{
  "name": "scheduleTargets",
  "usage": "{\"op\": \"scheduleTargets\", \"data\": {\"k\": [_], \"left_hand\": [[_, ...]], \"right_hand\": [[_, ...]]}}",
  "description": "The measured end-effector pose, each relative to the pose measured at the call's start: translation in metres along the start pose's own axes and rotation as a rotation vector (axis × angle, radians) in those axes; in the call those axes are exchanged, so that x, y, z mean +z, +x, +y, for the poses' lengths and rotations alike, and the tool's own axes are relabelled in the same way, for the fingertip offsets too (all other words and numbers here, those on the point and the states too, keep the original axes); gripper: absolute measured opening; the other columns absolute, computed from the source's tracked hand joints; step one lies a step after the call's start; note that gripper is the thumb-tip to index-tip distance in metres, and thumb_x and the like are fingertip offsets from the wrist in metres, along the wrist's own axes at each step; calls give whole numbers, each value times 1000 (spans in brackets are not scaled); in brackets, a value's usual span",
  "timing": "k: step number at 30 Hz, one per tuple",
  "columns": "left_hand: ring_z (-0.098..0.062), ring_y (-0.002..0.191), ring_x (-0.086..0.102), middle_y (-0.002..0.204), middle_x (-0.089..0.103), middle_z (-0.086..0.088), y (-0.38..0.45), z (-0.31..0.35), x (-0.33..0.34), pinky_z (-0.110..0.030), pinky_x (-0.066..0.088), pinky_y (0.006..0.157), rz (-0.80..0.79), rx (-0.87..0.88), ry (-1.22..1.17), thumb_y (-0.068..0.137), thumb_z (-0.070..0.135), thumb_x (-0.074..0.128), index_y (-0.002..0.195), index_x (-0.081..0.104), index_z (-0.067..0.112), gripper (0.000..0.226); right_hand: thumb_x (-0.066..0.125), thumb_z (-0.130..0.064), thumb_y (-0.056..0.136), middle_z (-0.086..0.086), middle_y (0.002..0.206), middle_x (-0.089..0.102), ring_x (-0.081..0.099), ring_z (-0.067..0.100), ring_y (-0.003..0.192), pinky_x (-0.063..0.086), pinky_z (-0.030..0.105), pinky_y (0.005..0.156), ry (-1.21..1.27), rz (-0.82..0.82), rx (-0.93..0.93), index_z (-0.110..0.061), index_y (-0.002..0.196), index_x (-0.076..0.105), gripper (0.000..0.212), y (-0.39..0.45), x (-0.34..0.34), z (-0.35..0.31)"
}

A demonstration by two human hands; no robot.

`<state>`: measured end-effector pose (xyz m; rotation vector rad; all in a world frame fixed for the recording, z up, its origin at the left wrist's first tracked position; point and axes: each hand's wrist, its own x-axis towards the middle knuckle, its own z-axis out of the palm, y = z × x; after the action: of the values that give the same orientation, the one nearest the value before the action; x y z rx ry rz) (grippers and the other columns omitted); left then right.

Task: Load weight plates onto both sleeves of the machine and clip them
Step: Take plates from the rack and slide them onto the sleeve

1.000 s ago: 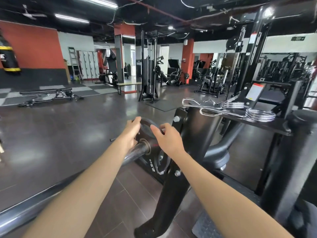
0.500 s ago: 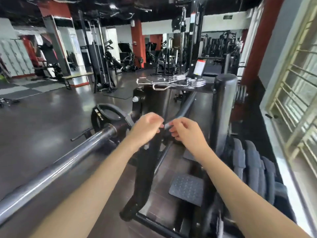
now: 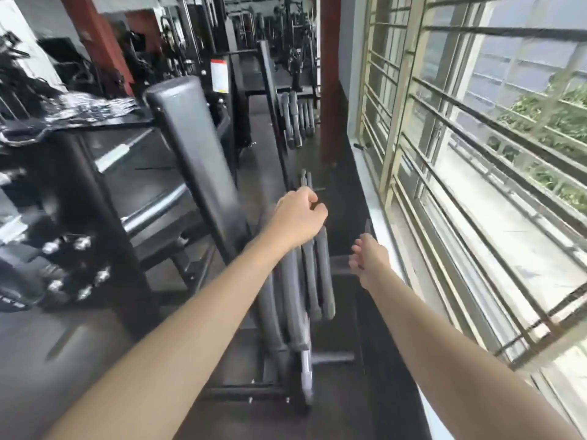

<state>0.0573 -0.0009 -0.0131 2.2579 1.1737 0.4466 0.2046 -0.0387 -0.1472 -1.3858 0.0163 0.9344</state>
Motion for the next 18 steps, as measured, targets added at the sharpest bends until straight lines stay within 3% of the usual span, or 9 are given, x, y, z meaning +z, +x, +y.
{"op": "scheduleTargets", "data": {"k": [3,5,7,9,10,13,15,18], "left_hand": [[-25,119,55,129,60,-2,31,9,32,-30,42,95,-119,-84,5,98,33,48,129,58,19,36],[-25,101,56,104,60,-4,51,9,50,-28,39,78,-184,-163,-40,98,31,49,107,59,20,17],[-25,100,55,106,63,-7,63,6,66,-28,35,74,-218,-231,-33,98,32,50,113,58,17,23],[-25,123,51,140,54,-8,72,1,77,-25,31,85,-226,-275,-23,98,34,51,143,48,16,49],[-25,133,46,150,47,-7,75,-1,82,-25,29,88,-227,-287,-13,98,35,52,149,43,16,55],[-31,134,46,149,48,-14,85,-5,90,-32,34,91,-225,-304,22,91,38,53,142,51,11,57],[-36,139,39,154,38,-23,87,-8,95,-39,35,103,-234,-337,98,89,40,52,135,56,9,56],[-38,150,12,162,14,-26,87,-10,106,-45,16,119,-234,-327,308,92,41,50,137,54,18,50]], "right_hand": [[54,-48,92,7,122,61,57,26,102,46,40,86,-165,6,246,-13,134,52,54,25,-11,9],[57,-57,89,10,148,45,43,30,135,37,50,107,-145,-94,428,-17,145,44,70,32,-12,5],[60,-63,85,14,141,45,38,35,139,34,59,109,-117,-160,546,-16,135,45,70,37,-14,0],[61,-66,83,17,129,46,37,43,138,30,67,109,-135,-218,610,-16,126,42,68,52,-12,3],[63,-67,81,19,133,46,34,47,139,28,72,108,-134,-246,633,-16,130,41,74,58,-12,5],[69,-71,70,21,157,31,22,56,143,19,81,105,-100,-340,709,-20,153,29,105,80,-14,18],[66,-73,70,19,163,19,11,58,145,11,81,106,-106,-392,765,-21,157,20,112,86,-16,23],[61,-76,69,17,167,6,-1,58,146,0,83,105,-127,-472,827,-20,160,9,119,92,-18,29]]}}
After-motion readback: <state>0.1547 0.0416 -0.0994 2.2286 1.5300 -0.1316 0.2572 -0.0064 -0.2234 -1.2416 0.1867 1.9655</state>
